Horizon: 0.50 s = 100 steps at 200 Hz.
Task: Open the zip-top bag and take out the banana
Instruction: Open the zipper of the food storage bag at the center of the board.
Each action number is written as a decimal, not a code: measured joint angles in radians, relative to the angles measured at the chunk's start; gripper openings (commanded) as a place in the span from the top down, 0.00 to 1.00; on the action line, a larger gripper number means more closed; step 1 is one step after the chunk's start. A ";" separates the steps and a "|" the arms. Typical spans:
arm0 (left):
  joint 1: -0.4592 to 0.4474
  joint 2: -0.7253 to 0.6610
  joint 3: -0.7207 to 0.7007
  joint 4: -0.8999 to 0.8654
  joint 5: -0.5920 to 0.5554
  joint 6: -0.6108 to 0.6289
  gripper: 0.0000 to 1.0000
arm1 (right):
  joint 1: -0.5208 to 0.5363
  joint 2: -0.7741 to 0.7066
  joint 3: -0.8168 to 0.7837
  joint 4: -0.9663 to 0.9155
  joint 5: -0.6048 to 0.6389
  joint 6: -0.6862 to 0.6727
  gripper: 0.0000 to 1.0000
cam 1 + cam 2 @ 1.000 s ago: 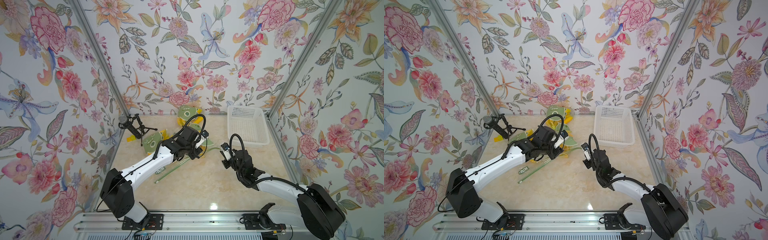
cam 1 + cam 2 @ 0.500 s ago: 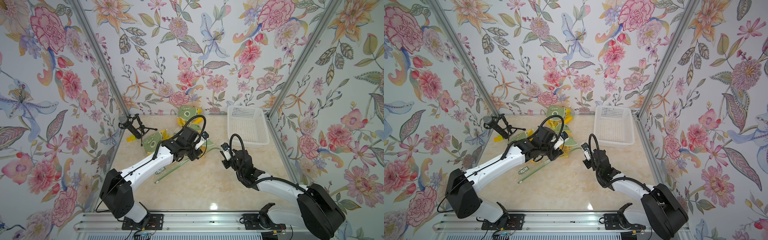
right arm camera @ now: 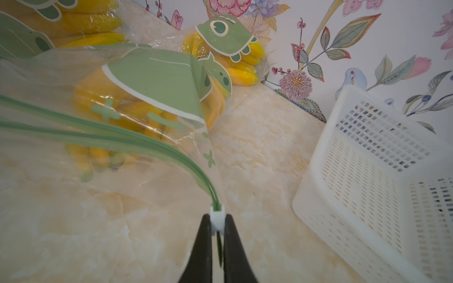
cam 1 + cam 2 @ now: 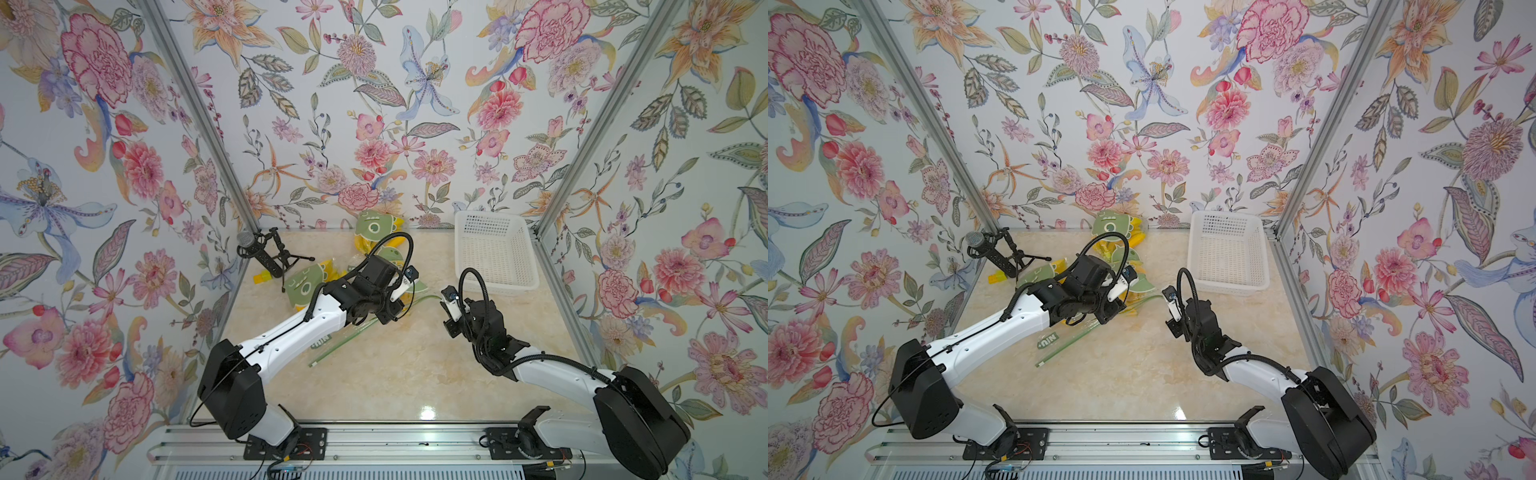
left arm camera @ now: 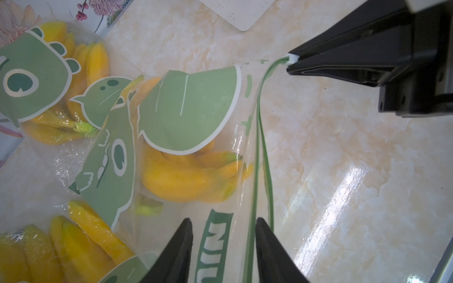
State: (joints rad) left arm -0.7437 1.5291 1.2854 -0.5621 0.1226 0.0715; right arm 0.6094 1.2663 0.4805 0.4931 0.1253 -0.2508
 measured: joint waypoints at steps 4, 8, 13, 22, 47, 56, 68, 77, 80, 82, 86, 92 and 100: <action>0.000 0.003 0.000 0.000 0.000 0.001 0.60 | 0.001 0.000 0.000 0.000 0.000 0.000 0.97; 0.000 0.005 0.000 -0.002 0.000 0.000 0.60 | 0.002 0.000 0.000 0.000 0.003 0.000 0.97; -0.001 0.009 0.000 -0.004 0.000 0.001 0.60 | 0.003 0.000 0.000 0.000 0.004 0.000 0.97; -0.001 0.013 -0.002 -0.006 0.000 0.000 0.60 | 0.003 0.000 0.000 0.000 0.007 0.000 0.97; -0.001 0.023 -0.007 -0.015 -0.006 0.000 0.65 | 0.005 0.000 0.000 0.000 0.014 0.000 0.97; -0.001 0.032 -0.007 -0.016 -0.010 0.001 0.69 | 0.005 0.000 0.000 0.000 0.015 0.000 0.97; -0.002 0.048 -0.007 -0.019 -0.020 -0.002 0.74 | 0.005 0.000 0.000 0.000 0.018 0.000 0.97; -0.002 0.061 -0.007 -0.021 -0.025 0.000 0.78 | 0.005 0.000 0.000 0.000 0.020 0.000 0.97; -0.002 0.065 -0.007 -0.021 -0.026 -0.004 0.79 | 0.005 0.000 0.000 -0.001 0.022 0.000 0.96; -0.002 0.067 -0.008 -0.021 -0.026 -0.003 0.80 | 0.005 0.000 0.000 -0.001 0.022 0.000 0.96; -0.002 0.069 -0.009 -0.020 -0.026 -0.004 0.82 | 0.005 0.000 0.001 -0.002 0.023 0.000 0.96; -0.002 0.071 -0.011 -0.019 -0.027 -0.004 0.85 | 0.005 0.000 0.002 -0.003 0.023 0.001 0.96; -0.002 0.071 -0.014 -0.017 -0.027 -0.010 0.89 | 0.004 0.000 0.003 -0.004 0.025 0.001 0.95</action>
State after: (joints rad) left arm -0.7456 1.6001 1.2709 -0.5793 0.0959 0.0616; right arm 0.6136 1.2663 0.4831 0.4892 0.1501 -0.2497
